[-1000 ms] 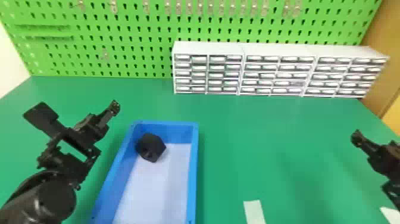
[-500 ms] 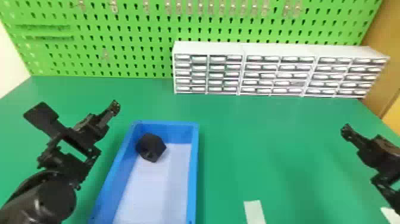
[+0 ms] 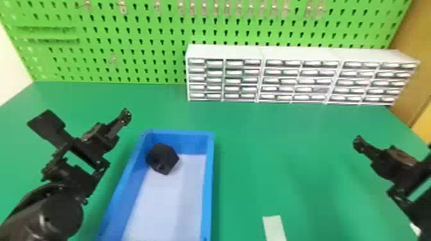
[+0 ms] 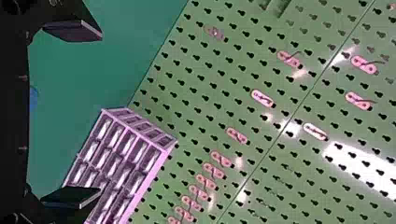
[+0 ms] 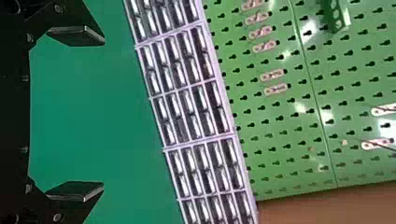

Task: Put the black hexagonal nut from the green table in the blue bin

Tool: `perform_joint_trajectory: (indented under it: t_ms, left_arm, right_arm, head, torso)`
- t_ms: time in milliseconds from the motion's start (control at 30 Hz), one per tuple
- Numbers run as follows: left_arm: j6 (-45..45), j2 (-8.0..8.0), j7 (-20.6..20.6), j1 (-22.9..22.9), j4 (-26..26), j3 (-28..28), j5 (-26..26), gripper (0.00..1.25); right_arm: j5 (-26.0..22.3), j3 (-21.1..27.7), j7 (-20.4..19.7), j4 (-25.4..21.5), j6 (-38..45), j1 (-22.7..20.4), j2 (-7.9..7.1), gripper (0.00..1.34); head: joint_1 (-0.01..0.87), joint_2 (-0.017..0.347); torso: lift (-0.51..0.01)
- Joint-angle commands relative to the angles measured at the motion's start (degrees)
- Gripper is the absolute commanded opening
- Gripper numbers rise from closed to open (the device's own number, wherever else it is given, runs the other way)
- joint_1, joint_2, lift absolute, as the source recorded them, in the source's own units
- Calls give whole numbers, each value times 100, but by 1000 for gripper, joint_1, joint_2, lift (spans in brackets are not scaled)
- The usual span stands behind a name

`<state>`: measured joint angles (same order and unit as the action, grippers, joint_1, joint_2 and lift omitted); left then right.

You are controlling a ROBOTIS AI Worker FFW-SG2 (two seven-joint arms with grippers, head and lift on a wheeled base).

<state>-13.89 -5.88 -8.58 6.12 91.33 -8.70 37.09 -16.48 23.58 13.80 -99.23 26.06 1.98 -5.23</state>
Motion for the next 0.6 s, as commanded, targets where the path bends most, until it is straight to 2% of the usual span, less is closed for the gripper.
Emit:
perform_joint_trajectory:
  t_ms: [0, 267, 567]
  left_arm:
    - [0, -1, -4, 3, 7, 9, -26, 1134]
    - [0, -10, -12, 12, -2, 79, -211, 1135]
    - [-9, -18, -48, 12, -2, 88, -246, 1137]
  right_arm:
    - [197, -117, 0, 1, 31, 48, -4, 1138]
    - [268, -205, 0, 1, 207, 109, -4, 1138]
    - [268, -293, 0, 1, 321, 162, -83, 1137]
  head:
    - [666, 32]
    - [666, 32]
    - [666, 32]
  torso:
    - [-100]
    - [-100]
    - [-100]
